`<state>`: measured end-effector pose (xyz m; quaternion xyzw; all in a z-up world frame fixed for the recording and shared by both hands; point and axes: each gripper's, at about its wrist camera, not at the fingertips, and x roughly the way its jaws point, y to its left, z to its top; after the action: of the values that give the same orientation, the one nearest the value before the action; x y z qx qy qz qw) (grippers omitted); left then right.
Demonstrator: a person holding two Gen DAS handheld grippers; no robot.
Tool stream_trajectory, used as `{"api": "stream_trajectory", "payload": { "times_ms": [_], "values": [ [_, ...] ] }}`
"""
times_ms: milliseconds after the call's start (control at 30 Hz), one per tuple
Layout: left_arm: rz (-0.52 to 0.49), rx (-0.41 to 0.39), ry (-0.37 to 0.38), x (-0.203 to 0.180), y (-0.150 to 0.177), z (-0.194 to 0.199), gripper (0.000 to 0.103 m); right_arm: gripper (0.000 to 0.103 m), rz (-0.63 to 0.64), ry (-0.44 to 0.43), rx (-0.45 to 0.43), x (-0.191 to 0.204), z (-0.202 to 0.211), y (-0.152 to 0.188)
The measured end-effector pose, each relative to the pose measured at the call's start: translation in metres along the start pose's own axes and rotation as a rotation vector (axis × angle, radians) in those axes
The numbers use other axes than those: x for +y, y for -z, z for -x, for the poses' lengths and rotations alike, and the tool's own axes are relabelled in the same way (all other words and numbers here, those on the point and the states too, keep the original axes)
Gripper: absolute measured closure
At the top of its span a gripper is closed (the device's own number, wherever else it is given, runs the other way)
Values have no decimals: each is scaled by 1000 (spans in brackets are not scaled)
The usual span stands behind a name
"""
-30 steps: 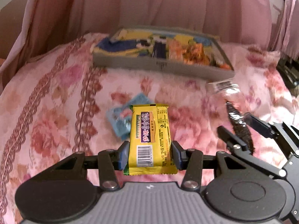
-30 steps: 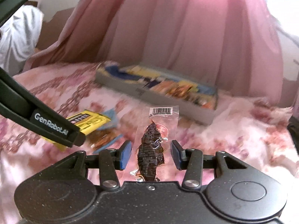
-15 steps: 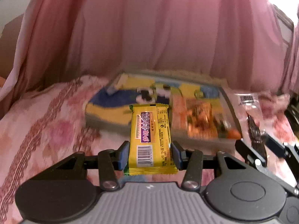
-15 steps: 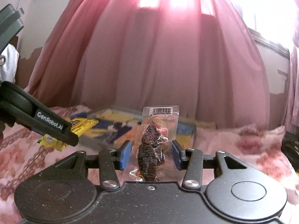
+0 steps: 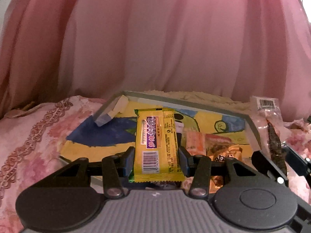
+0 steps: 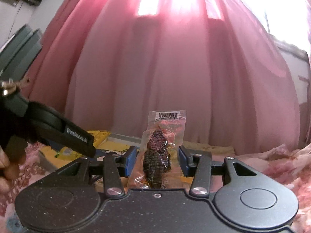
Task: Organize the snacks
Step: 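Carry the yellow bar with the left tool while the right tool carries the meat stick to the tray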
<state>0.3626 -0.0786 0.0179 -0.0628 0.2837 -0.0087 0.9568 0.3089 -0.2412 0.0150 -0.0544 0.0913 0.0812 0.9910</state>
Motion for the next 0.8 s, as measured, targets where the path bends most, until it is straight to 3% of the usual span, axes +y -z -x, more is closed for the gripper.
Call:
{"api": "stream_trajectory", "payload": {
  "times_ms": [267, 800],
  "values": [
    [-16, 7, -23, -5, 4, -26, 52, 55, 13, -2, -5, 6, -7, 6],
    [-18, 37, -38, -9, 15, -43, 52, 55, -21, -5, 81, -1, -32, 20]
  ]
}}
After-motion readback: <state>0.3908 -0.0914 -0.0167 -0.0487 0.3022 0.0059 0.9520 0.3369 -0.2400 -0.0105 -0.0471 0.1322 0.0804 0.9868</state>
